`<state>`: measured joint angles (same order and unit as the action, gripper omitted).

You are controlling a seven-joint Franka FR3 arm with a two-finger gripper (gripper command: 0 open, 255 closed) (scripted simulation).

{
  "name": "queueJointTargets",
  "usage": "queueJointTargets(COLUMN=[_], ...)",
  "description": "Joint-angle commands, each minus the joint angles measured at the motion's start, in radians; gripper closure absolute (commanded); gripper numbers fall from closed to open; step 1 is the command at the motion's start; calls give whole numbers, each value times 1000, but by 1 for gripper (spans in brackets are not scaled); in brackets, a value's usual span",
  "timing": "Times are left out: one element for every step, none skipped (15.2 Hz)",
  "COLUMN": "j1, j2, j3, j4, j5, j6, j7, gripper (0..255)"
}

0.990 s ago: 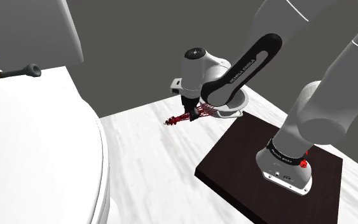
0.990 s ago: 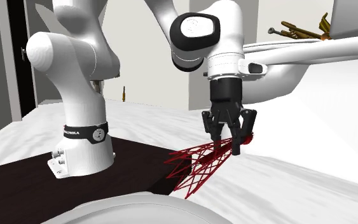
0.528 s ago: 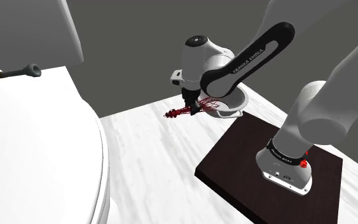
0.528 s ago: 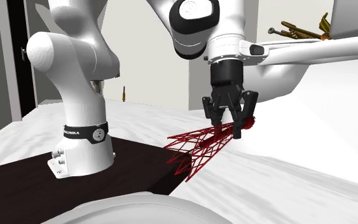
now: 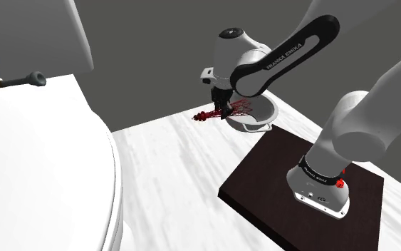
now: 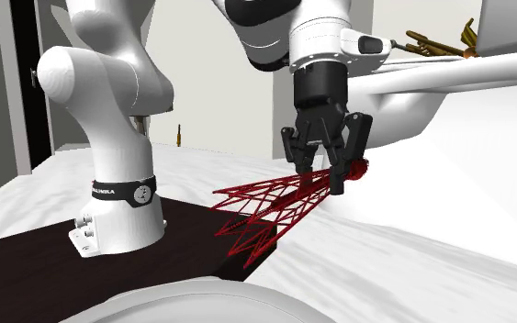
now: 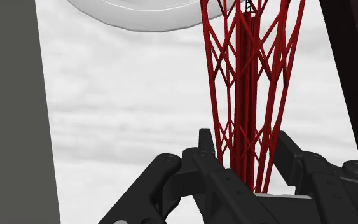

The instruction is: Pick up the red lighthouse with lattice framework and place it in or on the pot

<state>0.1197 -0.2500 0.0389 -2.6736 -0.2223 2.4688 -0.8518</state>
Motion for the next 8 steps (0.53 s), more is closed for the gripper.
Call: queueJointTargets(j1=[-27, -41, -55, -69, -83, -97, -111, -124], j2=[-17, -22, -25, -27, -28, -27, -26, -22], j3=[-38, -58, -78, -97, -118, -138, -158, -179], j4=[-20, -25, -29, -31, -32, -31, -29, -26], j5=[-12, -18, -25, -31, -37, -43, -49, -53], j6=[11, 16, 20, 24, 29, 33, 37, 41], j7=[-55, -83, -111, -140, -168, -197, -226, -255], gripper=[255, 255, 255, 255, 255, 255, 255, 255])
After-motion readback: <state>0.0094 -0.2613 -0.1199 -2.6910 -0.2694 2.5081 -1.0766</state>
